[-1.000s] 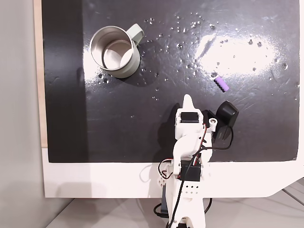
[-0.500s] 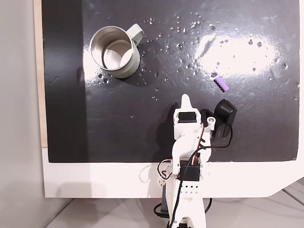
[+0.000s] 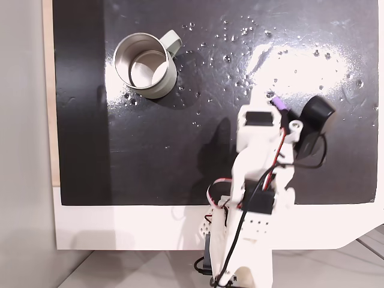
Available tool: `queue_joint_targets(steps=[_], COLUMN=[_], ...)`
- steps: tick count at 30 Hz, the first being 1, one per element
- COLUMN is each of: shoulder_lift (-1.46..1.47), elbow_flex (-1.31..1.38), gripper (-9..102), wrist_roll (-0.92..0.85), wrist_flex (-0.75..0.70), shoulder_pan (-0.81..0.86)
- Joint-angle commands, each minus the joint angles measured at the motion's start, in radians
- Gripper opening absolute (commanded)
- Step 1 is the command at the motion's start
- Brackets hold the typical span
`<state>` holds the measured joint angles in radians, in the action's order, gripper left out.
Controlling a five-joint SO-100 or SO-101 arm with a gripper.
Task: Grasp a pengrip and put it in the cup.
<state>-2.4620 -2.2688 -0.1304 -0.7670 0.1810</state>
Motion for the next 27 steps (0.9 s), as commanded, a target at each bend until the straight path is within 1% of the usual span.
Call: queue_joint_targets(steps=[1,8,16,21,24,27], shoulder_lift=[0.178,0.457,0.759,0.844,0.874,0.894], elbow_flex=[0.198,0.38,0.611,0.626,0.644,0.669], gripper=[0,0,0,0,2,9], wrist_roll=[0.017,0.026,0.126,0.179,0.184,0.186], wrist_flex=[0.011,0.003,-0.187,-0.25,-0.305,-0.379], shoulder_pan=[0.049,0.109,0.133,0.138,0.15,0.172])
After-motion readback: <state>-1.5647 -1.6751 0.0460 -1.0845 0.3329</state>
